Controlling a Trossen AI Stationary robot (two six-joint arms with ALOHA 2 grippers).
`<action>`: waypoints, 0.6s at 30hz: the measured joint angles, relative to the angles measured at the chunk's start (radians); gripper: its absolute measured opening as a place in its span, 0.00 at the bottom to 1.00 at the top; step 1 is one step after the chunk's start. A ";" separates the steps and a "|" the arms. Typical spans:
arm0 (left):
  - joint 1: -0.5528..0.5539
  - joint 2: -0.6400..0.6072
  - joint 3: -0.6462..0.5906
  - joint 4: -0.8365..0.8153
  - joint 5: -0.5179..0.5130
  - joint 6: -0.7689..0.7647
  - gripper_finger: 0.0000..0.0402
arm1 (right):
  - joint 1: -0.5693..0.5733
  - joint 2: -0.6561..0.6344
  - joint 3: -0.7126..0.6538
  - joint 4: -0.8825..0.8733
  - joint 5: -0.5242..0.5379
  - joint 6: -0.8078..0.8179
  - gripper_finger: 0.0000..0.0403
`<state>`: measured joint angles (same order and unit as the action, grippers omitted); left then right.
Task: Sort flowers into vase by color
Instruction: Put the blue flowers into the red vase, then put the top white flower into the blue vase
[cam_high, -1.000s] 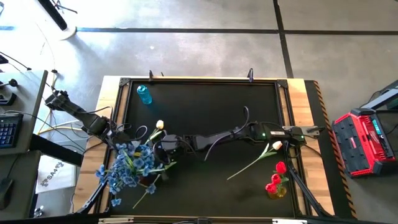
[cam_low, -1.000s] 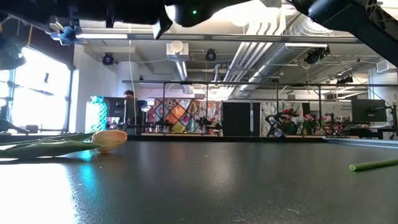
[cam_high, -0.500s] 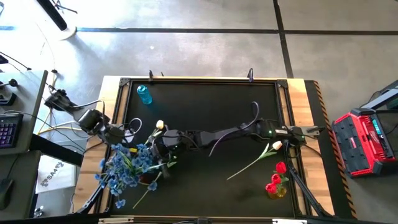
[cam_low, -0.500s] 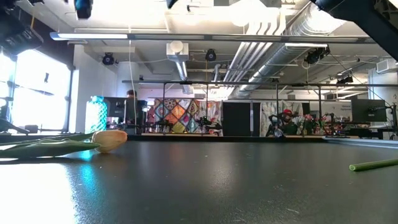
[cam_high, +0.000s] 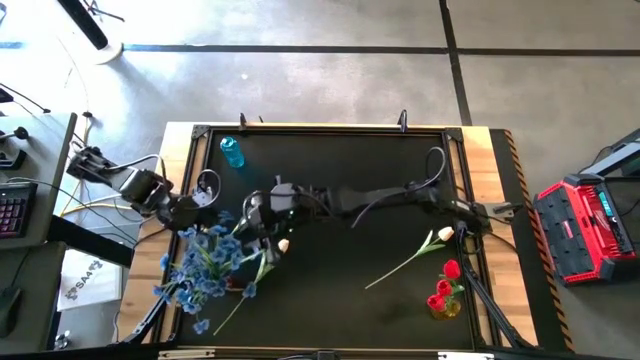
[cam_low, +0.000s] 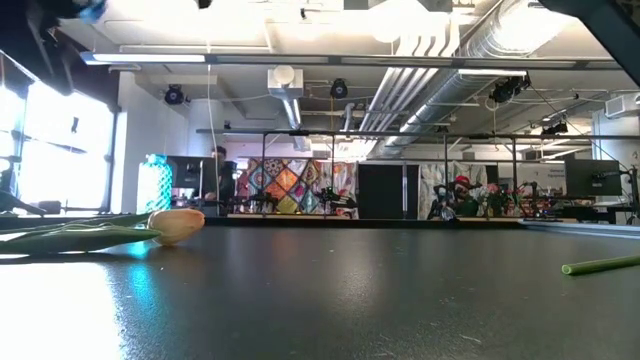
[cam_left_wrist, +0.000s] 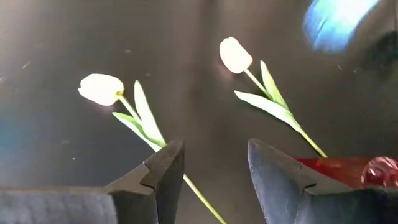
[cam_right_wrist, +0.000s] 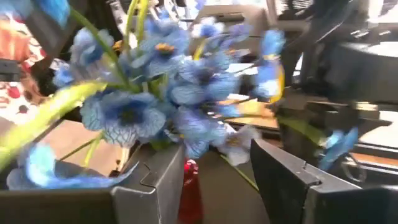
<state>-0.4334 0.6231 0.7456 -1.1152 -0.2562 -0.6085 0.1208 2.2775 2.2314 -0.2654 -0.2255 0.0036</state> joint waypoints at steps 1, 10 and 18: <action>0.015 0.000 0.000 0.000 0.000 0.000 0.41 | -0.006 -0.010 0.000 -0.013 0.006 0.000 0.43; 0.193 0.000 0.000 -0.012 -0.009 0.061 0.41 | -0.071 -0.129 0.000 -0.180 0.004 -0.050 0.43; 0.357 0.001 0.000 -0.053 -0.050 0.089 0.41 | -0.147 -0.246 0.000 -0.341 -0.006 -0.100 0.43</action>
<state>-0.0769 0.6243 0.7456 -1.1683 -0.3058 -0.5194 -0.0265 2.0311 2.2311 -0.6065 -0.2315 -0.0966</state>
